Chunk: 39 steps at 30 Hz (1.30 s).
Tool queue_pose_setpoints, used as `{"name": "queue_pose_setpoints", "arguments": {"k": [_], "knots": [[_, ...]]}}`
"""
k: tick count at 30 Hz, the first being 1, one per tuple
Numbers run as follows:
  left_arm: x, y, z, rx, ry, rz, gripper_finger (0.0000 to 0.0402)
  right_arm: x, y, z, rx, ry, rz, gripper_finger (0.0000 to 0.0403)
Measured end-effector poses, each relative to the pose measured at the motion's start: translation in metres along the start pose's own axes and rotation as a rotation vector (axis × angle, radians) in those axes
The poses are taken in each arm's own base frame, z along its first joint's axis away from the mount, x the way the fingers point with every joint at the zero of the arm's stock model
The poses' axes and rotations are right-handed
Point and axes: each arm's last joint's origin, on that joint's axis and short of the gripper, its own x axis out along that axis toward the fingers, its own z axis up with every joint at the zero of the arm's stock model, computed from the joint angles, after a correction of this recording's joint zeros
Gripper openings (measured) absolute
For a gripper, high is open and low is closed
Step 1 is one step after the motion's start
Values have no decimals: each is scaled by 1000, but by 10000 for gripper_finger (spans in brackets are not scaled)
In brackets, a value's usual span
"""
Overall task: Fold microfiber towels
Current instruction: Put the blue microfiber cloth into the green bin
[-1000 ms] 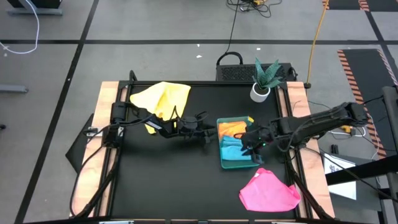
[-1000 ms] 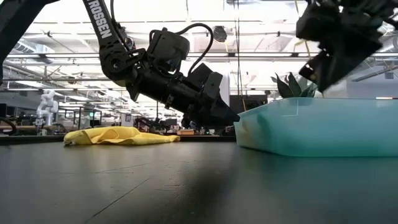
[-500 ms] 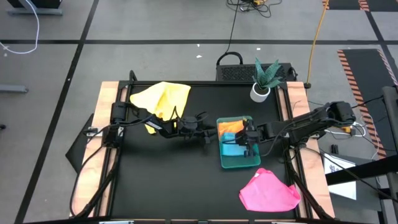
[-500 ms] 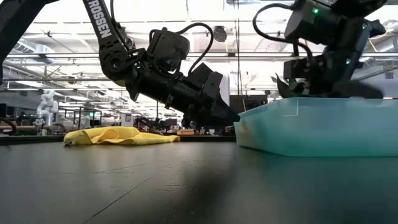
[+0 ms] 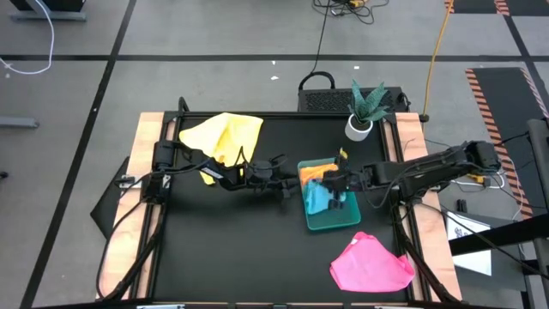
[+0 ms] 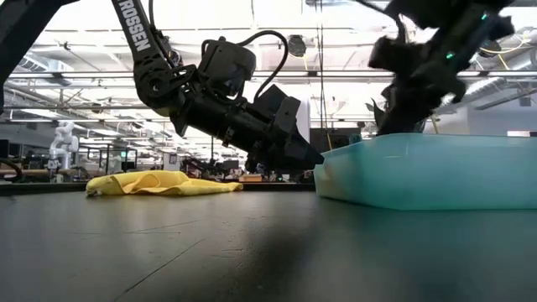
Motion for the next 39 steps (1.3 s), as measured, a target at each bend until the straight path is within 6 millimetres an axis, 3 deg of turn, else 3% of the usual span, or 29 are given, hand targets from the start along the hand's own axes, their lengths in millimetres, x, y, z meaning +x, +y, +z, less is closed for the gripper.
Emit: {"name": "queue_pose_setpoints", "arguments": {"k": [3,8,12,16,22,26,31,39], "knots": [[0,0,0,0,1,1,145,15,-7,-6,76,-35,47,0],[0,0,-1,4,7,4,145,25,-11,-29,67,115,146,1],[0,0,-1,6,14,6,145,19,-8,-35,48,175,170,15],[0,1,-1,6,15,7,145,10,-4,-36,66,180,267,57],[0,1,-2,4,17,8,145,-11,-5,-29,132,84,308,134],[0,1,-2,3,17,8,145,-21,-8,-22,148,-21,304,155],[0,0,-1,2,11,6,145,-16,-16,-18,200,-72,125,127],[0,1,0,0,1,7,145,27,-23,-17,245,1,70,9]]}}
